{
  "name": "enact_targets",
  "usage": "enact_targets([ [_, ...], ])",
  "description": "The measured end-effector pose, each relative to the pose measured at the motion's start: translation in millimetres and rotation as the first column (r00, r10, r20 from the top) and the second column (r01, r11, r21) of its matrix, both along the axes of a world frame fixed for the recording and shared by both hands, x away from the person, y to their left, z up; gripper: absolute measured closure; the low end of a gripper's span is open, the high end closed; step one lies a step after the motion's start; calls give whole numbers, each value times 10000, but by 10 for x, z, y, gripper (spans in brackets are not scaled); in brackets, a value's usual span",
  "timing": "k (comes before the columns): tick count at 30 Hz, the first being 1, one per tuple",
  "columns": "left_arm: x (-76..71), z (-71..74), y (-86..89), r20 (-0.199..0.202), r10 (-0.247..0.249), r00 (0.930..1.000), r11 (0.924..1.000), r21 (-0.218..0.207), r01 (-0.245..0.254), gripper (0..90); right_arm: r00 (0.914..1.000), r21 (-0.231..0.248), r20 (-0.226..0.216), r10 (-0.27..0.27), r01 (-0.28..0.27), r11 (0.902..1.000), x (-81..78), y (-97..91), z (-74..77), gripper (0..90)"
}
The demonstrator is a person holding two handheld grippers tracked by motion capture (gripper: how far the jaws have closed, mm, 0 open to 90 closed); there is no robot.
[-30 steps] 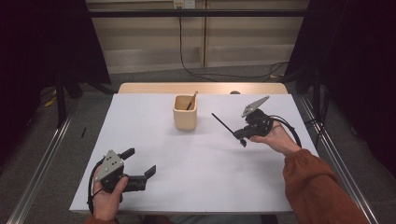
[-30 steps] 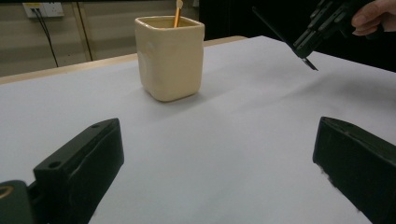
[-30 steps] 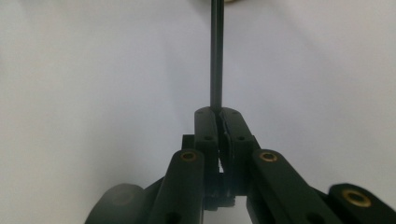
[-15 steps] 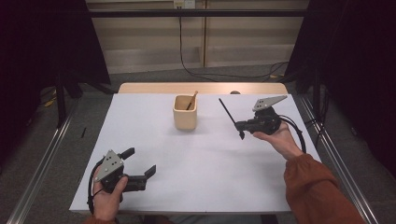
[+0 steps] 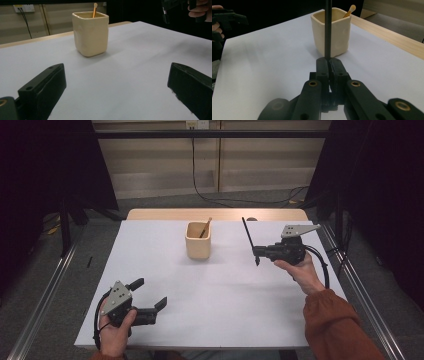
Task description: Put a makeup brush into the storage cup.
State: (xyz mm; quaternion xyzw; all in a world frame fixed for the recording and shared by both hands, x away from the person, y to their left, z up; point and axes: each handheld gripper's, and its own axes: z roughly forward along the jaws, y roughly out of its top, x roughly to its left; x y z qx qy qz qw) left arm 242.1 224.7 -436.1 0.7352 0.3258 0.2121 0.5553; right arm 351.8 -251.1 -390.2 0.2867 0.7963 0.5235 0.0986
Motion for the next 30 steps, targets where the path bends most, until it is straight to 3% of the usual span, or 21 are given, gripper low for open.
enact_targets([
  [8, -2, 1, 2, 5, 9, 10000, 10000, -18, -9, 19, 9995, 306, 71, 308, -310, 9991, -113, -58, 38, 861],
  [15, -11, 12, 5, 39, -56, 10000, 10000, -15, 56, 19, 9979, 48, -14, 647, -647, 9979, -215, -14, -4, 861],
  [22, -15, 16, 26, 57, 12, 10000, 10000, -54, -12, 19, 9952, 140, 13, 982, -983, 9951, -282, 35, 51, 861],
  [30, -33, 30, 30, 167, 47, 9998, 9999, -139, -45, 19, 9888, -75, -100, 1491, -1492, 9888, -371, 115, 83, 861],
])
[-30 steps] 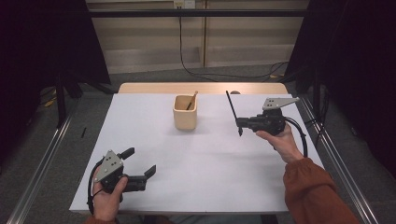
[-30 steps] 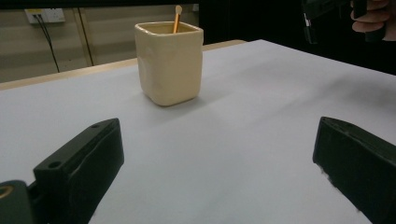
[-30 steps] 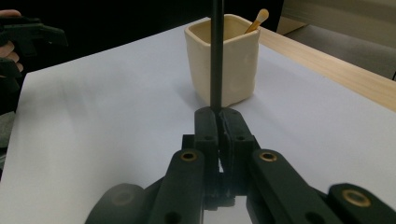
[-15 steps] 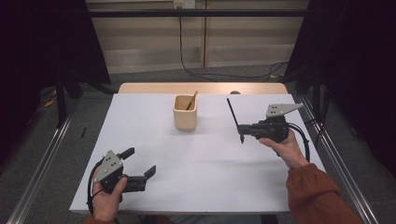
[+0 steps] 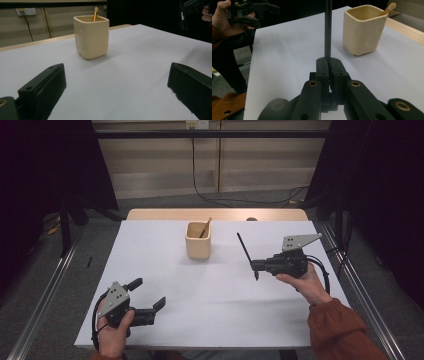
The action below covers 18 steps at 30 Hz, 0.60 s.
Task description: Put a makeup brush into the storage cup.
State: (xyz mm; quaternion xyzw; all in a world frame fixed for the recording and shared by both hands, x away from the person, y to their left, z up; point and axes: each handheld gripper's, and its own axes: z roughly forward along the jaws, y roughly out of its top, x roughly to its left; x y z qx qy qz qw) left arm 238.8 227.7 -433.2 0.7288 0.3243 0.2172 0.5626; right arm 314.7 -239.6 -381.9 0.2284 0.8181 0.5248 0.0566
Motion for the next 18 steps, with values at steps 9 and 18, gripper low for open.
enact_targets([
  [9, -7, -6, 7, -91, 45, 9999, 10000, -19, -45, 19, 9975, -330, -107, 699, -702, 9970, -26, 177, 8, 861],
  [18, -7, -7, -1, -75, 26, 10000, 10000, 5, -26, 19, 9914, -765, -347, 1262, -1285, 9887, -77, 241, 55, 861],
])
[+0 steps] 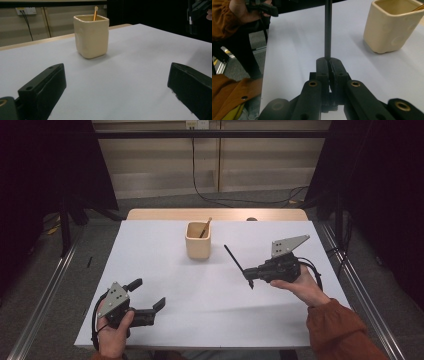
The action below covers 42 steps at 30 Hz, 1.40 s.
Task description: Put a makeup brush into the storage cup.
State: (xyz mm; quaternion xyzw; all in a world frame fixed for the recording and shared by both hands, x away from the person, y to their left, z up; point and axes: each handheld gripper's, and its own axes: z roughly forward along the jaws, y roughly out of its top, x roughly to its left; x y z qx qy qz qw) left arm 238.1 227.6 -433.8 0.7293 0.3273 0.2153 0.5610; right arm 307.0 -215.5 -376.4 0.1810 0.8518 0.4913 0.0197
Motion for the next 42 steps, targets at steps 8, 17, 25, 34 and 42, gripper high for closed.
enact_targets([
  [8, 8, -5, 6, -38, 2, 10000, 10000, 18, -2, 19, 9989, -1055, -291, 371, -399, 9936, 42, 101, 8, 861],
  [17, 14, -6, 2, -61, -13, 10000, 10000, 72, 14, 19, 9946, -2521, -511, 908, -1008, 9624, 77, 213, 32, 861],
  [25, 16, -7, 2, -67, -59, 10000, 9999, 98, 60, 19, 9839, -3662, -1028, 1461, -1740, 9141, 46, 344, 19, 861],
  [34, 18, -8, -2, -96, -84, 9999, 9999, 150, 85, 19, 9606, -5197, -1708, 2192, -2768, 8083, 6, 499, 11, 861],
  [42, 23, -10, 0, -131, -115, 9998, 9998, 145, 117, 19, 9494, -6239, -2183, 2258, -3137, 7158, -9, 592, -47, 861],
])
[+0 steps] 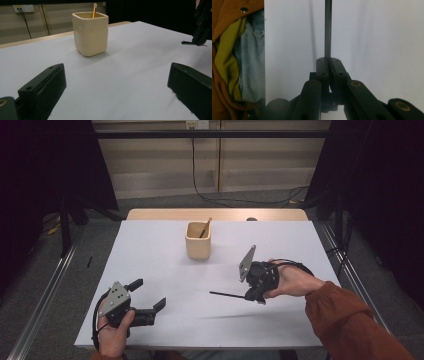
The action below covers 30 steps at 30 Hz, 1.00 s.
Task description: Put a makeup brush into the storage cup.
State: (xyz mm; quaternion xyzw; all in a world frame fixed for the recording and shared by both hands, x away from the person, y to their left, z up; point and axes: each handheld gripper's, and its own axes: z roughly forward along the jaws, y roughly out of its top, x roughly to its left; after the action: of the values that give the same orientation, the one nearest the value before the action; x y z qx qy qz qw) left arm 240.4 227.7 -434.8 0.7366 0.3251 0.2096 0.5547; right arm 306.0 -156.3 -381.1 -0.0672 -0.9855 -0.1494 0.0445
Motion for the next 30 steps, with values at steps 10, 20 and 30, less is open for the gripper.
enact_targets([
  [10, 4, 13, 12, -40, -111, 9999, 9999, -48, 111, 19, 9994, -1034, 25, 358, -354, 9940, -5, 44, -72, 861],
  [20, -63, 167, 61, 613, -548, 9966, 9968, -554, 582, 14, 9995, -539, 15, 301, -300, 9981, 39, 3, -94, 861],
  [30, -35, 387, 40, 680, -1079, 9918, 9913, -682, 1125, 11, 9998, -452, -44, 194, -196, 9988, 43, 0, -95, 861],
])
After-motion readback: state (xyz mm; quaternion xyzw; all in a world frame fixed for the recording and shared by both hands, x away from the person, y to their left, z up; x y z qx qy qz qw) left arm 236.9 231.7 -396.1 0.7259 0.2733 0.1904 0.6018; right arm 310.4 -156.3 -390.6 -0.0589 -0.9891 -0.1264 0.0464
